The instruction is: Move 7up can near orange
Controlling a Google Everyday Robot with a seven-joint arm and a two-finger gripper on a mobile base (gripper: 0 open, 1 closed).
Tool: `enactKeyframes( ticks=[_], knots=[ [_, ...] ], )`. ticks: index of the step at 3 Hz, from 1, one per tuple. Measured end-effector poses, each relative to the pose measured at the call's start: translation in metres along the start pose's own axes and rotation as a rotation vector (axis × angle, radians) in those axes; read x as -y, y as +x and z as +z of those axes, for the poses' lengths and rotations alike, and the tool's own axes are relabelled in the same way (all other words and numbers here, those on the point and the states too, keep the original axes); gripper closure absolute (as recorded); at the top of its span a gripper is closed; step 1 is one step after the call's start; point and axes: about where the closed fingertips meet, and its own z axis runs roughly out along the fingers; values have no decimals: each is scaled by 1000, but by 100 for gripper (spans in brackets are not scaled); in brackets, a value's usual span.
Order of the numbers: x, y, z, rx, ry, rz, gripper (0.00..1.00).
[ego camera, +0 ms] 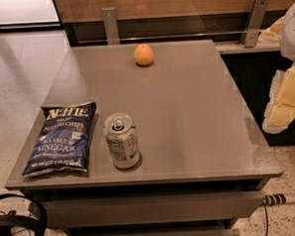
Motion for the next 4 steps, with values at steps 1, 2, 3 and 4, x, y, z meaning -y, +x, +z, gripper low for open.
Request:
enactKeyframes(
  ticks=[1, 2, 3, 4],
  knots=[
    [0, 0, 0, 0, 0, 0, 0],
    [1, -2, 0, 45, -10, 8, 0],
    [1, -4, 15, 146, -31, 22, 0],
    [-8, -26, 29, 334, -55, 54, 0]
  ],
)
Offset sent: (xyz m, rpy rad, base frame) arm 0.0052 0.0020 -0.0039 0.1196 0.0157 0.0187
